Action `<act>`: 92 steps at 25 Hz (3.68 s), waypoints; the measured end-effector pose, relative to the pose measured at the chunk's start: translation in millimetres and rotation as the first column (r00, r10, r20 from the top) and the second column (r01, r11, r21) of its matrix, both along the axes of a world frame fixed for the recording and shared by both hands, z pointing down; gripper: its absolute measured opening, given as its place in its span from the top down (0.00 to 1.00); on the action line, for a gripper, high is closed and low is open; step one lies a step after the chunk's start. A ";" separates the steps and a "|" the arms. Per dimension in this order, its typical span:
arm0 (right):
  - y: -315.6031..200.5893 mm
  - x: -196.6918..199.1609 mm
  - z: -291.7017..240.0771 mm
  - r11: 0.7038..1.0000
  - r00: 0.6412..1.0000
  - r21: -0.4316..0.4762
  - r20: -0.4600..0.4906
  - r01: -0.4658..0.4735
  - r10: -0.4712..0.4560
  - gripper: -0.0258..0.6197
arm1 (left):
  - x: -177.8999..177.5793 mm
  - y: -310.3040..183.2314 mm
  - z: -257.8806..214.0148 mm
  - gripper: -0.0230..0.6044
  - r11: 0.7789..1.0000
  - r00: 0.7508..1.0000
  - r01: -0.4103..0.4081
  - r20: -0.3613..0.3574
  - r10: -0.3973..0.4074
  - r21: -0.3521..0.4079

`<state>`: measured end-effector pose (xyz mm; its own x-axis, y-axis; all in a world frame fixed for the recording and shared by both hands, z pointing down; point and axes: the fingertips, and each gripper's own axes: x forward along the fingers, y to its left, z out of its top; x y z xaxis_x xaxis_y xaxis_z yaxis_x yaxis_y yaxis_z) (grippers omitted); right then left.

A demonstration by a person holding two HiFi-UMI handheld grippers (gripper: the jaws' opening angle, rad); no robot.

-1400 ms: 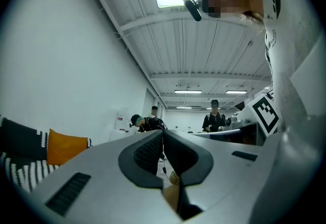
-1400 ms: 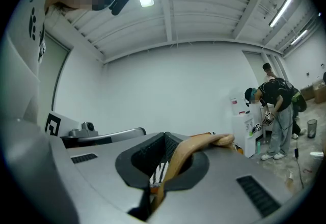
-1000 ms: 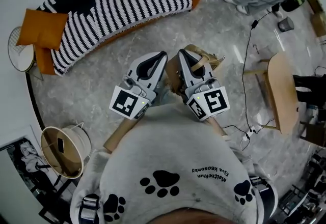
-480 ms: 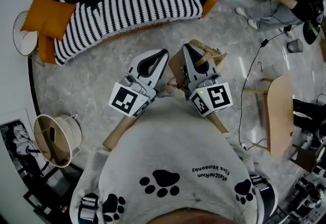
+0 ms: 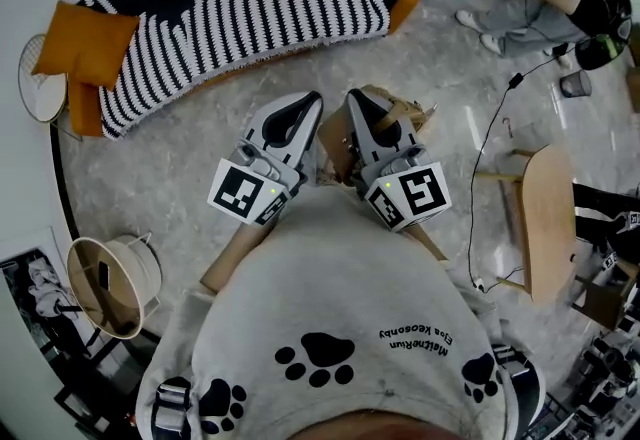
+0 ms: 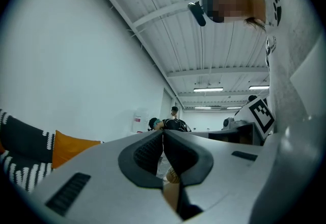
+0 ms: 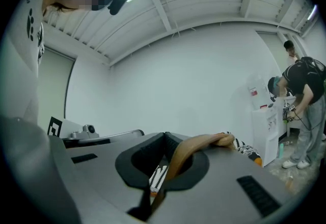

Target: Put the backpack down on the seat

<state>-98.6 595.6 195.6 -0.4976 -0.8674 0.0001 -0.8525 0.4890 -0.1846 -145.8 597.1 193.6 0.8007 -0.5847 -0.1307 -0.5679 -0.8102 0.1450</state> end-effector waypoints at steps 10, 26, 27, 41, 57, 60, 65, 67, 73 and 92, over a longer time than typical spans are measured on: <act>-40.9 26.2 3.0 0.998 0.997 0.007 -0.036 -0.067 0.067 0.91 | 35.1 -54.9 7.6 0.93 0.995 0.995 -0.099 -0.017 0.098 -0.006; -256.0 71.6 4.3 0.966 0.966 -0.052 0.043 -0.254 0.256 0.91 | 78.8 -282.1 3.8 0.93 0.964 0.964 -0.264 0.020 0.265 -0.040; -268.2 74.6 8.2 0.965 0.966 -0.058 0.030 -0.256 0.258 0.91 | 81.0 -296.9 4.9 0.93 0.961 0.962 -0.272 0.017 0.273 -0.045; -392.3 131.9 55.9 0.931 0.935 -0.093 -0.001 -0.354 0.355 0.91 | 136.3 -437.5 49.3 0.93 0.925 0.927 -0.374 -0.009 0.374 -0.067; -461.5 77.4 41.6 0.975 0.981 -0.120 0.009 -0.189 0.192 0.91 | 84.9 -485.5 38.3 0.93 0.960 0.966 -0.259 -0.001 0.260 -0.106; -477.0 87.4 44.3 0.982 0.989 -0.124 0.009 -0.145 0.147 0.91 | 97.9 -495.8 41.5 0.93 0.968 0.974 -0.225 0.010 0.227 -0.110; -536.3 125.6 32.2 0.994 0.998 -0.089 0.019 -0.060 0.062 0.91 | 149.4 -550.9 38.7 0.93 0.982 0.985 -0.157 0.051 0.163 -0.108; -552.8 128.0 32.3 0.996 1.000 -0.089 0.015 -0.018 0.019 0.91 | 156.5 -565.5 36.5 0.93 0.985 0.988 -0.133 0.064 0.141 -0.106; -599.5 134.1 35.0 0.993 0.997 -0.089 -0.015 0.072 -0.074 0.91 | 173.2 -601.7 32.0 0.93 0.992 0.994 -0.077 0.070 0.084 -0.099; -697.9 146.2 124.5 0.914 0.918 -0.192 -0.106 0.357 -0.381 0.91 | 186.4 -702.3 79.6 0.93 0.980 0.987 0.135 0.102 -0.121 -0.144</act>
<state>47.6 -102.2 320.1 -0.7668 -0.6033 0.2195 -0.6398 0.7462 -0.1840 40.6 -105.2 273.3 0.7227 -0.6901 0.0375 -0.6819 -0.7031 0.2017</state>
